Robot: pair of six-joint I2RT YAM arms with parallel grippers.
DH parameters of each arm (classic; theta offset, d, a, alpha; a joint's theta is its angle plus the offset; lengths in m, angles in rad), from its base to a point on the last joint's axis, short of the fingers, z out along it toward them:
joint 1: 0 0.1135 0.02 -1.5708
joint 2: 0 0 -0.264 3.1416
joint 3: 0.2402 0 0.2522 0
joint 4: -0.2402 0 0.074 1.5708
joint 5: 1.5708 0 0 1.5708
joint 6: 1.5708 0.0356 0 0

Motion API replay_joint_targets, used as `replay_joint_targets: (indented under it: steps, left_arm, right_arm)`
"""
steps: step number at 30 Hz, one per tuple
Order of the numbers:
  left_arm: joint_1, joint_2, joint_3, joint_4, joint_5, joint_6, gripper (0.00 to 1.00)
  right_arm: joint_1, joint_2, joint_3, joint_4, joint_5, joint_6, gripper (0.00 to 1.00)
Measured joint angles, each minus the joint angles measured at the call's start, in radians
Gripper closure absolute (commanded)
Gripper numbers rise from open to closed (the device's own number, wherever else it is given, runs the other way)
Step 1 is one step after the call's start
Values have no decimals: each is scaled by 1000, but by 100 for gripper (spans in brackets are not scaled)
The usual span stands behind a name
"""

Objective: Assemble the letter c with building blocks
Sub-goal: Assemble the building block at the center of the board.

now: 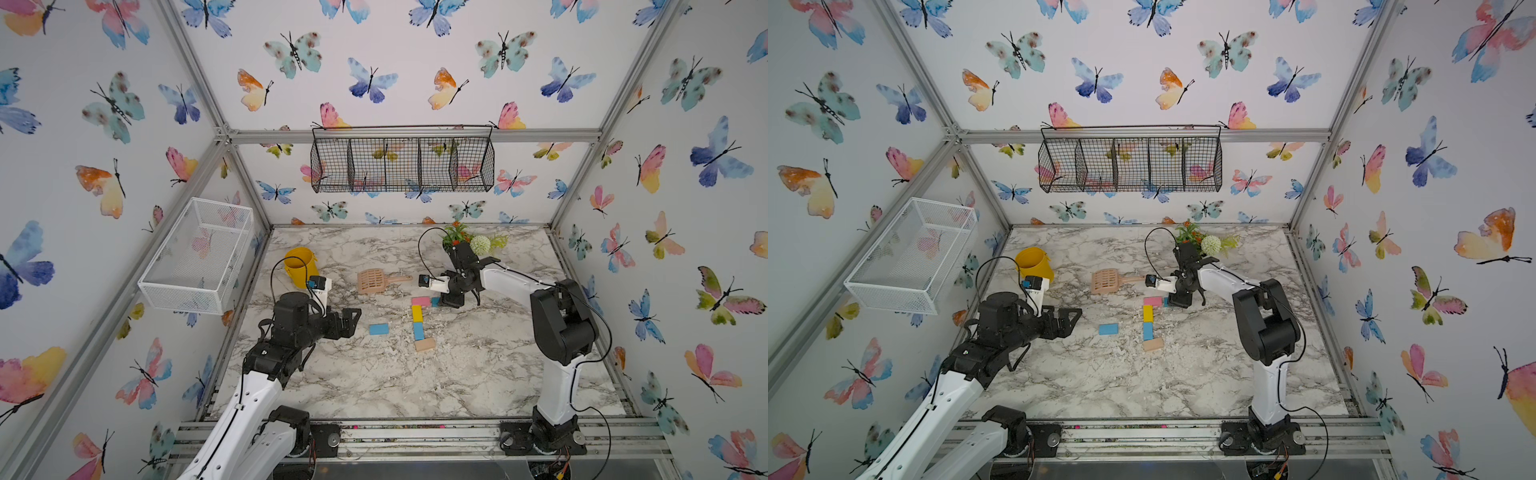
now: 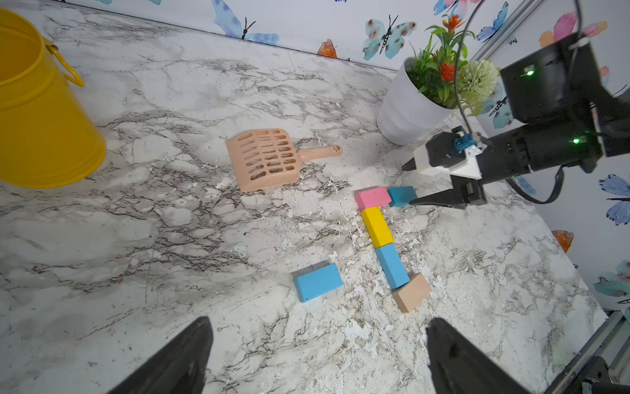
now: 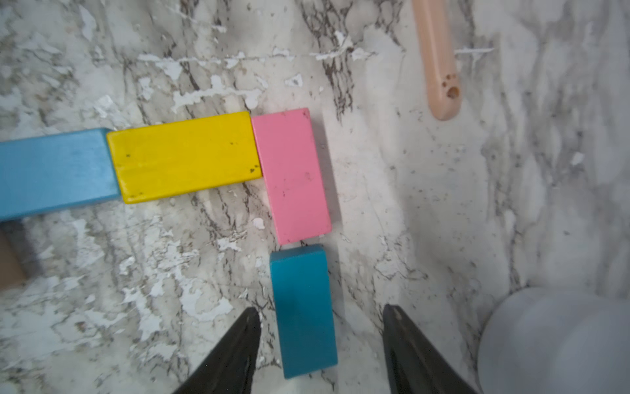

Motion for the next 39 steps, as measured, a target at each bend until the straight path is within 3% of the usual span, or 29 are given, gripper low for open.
replay_joint_targets:
  steps: [5,18,24,39]
  left_arm:
    - [0,0,0,0,0,0,2]
    - [0,0,0,0,-2,0,2]
    - [0,1,0,0,-2,0,2]
    - [0,7,0,0,-2,0,2]
  right_arm:
    - [0,-206,-131,130,-7,151,31]
    - [0,-418,-408,307,-80,954,58]
    - [0,-525,-550,374,-70,1234,58]
    - [-21,-348,-534,404,-18,1558,58]
